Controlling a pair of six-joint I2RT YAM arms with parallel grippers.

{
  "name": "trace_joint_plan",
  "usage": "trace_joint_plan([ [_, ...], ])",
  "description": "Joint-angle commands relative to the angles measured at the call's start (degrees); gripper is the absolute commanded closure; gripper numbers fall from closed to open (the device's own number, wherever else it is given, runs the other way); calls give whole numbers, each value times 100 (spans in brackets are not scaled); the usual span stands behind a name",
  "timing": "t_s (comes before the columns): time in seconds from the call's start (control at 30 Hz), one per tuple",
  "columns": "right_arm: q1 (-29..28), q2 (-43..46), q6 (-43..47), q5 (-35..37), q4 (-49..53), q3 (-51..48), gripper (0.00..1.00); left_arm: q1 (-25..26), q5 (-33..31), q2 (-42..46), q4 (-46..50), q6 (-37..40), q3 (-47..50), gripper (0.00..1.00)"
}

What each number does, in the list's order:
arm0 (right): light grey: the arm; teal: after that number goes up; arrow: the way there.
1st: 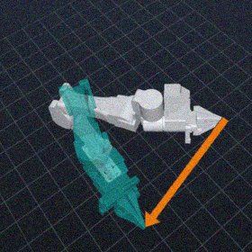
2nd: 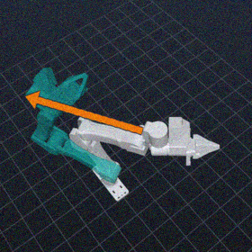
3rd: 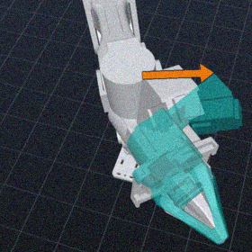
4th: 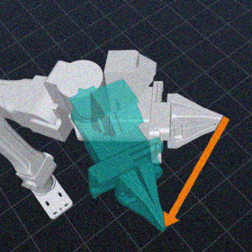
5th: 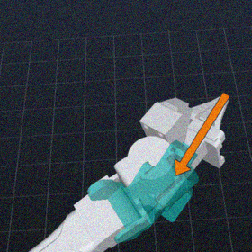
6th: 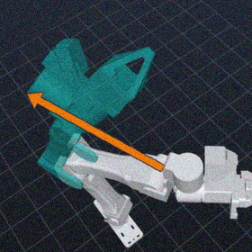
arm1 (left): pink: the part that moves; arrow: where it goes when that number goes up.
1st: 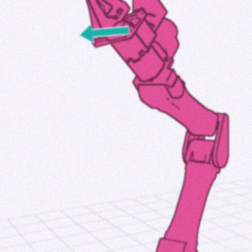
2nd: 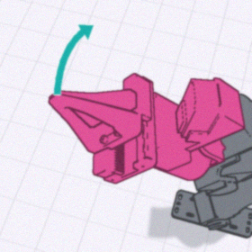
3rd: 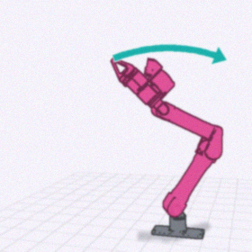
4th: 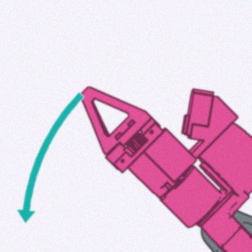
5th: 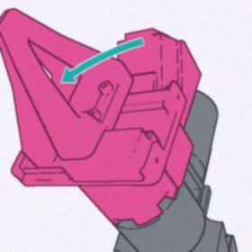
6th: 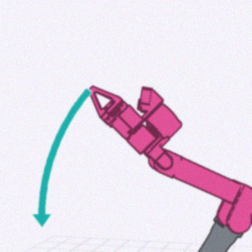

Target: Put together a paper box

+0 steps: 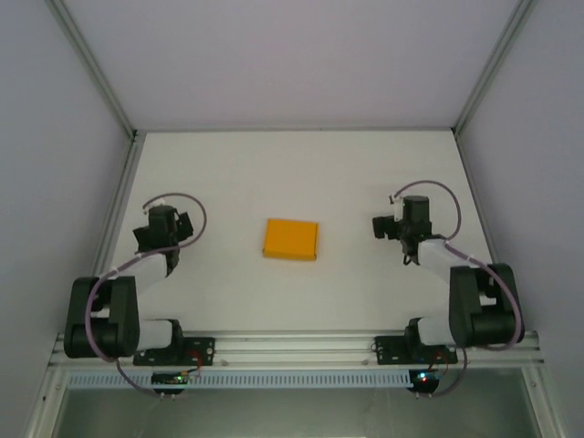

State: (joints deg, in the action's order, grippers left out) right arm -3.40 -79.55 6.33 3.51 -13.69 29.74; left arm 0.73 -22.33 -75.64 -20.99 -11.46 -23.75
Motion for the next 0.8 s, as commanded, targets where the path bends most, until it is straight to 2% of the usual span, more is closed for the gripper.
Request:
trace_joint_plan([
  [0.0,82,-273,-337,-280,-2097,-330,1,-45,-37,-214,-1876,530,193,0],
  [0.1,273,-416,-343,-902,-2830,-697,1,-97,395,-288,-2112,682,210,0],
  [0.2,462,-1117,-859,-601,-5138,-1468,1,-236,971,-429,-2575,626,354,0],
  [0.23,543,-1088,-964,-659,-5141,-1479,1,-298,1099,-724,-3333,559,596,1],
  [0.27,608,-829,-826,-650,-4323,-1297,1,-294,1278,-1004,-4118,735,769,0],
  [0.3,645,-780,-830,-538,-3654,-1000,1,-284,1624,-988,-3720,780,743,0],
  [0.37,357,-958,-813,-126,-3664,-813,1,-266,1477,-1409,-4386,836,731,0],
  [0.4,324,-948,-714,-199,-3627,-826,1,-269,1607,-1162,-3657,796,587,1],
  [0.43,342,-924,-707,-210,-3517,-811,1,-272,1558,-1159,-3508,766,501,0],
  [0.47,340,-922,-712,-207,-3574,-823,1,-263,1529,-1342,-3896,835,526,1],
  [0.53,340,-925,-711,-175,-3597,-827,1,-249,1531,-1179,-3413,780,441,1],
  [0.6,332,-931,-708,-133,-3662,-837,1,-240,1515,-1309,-3805,823,516,1],
  [0.67,331,-927,-707,-127,-3641,-831,1,-239,1514,-1211,-3487,801,450,1],
  [0.77,331,-932,-711,-209,-3559,-816,1,-240,1515,-1237,-3570,806,464,1],
])
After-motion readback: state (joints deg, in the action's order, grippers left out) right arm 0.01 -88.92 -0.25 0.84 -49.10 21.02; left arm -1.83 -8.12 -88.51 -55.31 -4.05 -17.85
